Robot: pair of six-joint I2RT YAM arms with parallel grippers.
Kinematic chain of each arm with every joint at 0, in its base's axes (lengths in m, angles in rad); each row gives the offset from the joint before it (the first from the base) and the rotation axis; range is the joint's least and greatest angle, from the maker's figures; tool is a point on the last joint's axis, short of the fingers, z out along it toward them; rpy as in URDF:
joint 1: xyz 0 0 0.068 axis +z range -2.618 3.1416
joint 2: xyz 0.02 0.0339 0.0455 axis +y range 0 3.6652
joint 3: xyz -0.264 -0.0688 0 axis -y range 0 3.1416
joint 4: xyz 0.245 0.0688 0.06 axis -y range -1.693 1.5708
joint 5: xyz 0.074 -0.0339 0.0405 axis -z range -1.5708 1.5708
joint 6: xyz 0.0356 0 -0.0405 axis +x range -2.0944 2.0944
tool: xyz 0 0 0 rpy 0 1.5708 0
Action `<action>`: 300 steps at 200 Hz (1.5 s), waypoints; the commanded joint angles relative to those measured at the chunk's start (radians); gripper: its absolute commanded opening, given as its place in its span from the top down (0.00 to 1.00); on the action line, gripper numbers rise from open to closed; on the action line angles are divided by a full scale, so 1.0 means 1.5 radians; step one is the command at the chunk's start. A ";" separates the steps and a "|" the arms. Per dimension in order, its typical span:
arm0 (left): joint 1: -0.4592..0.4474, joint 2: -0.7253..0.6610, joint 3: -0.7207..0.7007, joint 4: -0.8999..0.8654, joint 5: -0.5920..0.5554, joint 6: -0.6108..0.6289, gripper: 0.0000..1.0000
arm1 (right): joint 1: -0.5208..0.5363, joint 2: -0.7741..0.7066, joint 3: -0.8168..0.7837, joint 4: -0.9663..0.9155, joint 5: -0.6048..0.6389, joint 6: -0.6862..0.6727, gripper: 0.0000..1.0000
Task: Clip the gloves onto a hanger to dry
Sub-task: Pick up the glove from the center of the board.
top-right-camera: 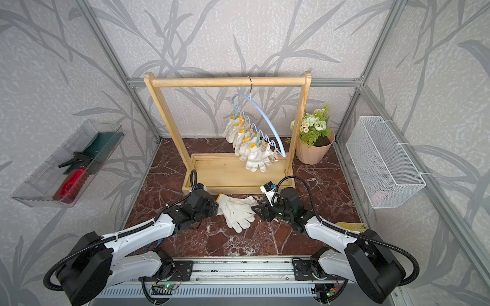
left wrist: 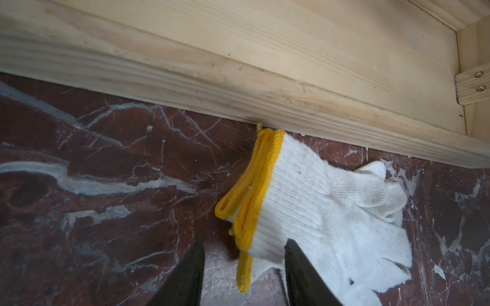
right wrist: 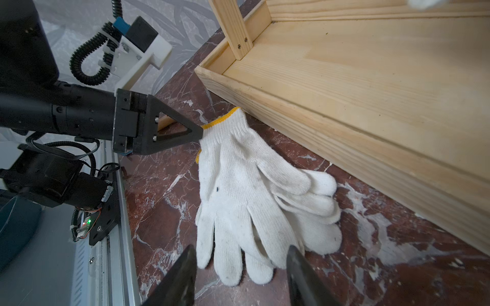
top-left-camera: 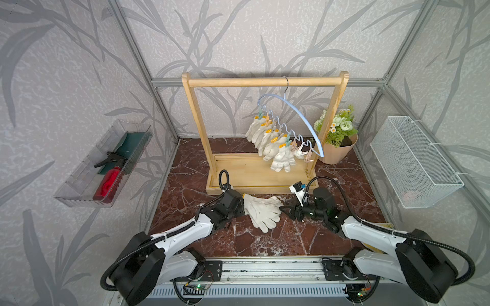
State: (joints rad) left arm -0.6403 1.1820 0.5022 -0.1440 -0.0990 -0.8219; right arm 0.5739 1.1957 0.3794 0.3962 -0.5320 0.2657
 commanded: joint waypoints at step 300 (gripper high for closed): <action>0.035 -0.068 0.278 -0.186 0.602 0.586 1.00 | -0.078 0.060 0.082 0.204 -0.366 0.077 0.43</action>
State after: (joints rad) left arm -0.5846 1.1007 0.8513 -0.2600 0.6743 -0.1123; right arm 0.5026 1.3136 0.4778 0.6003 -0.9905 0.3336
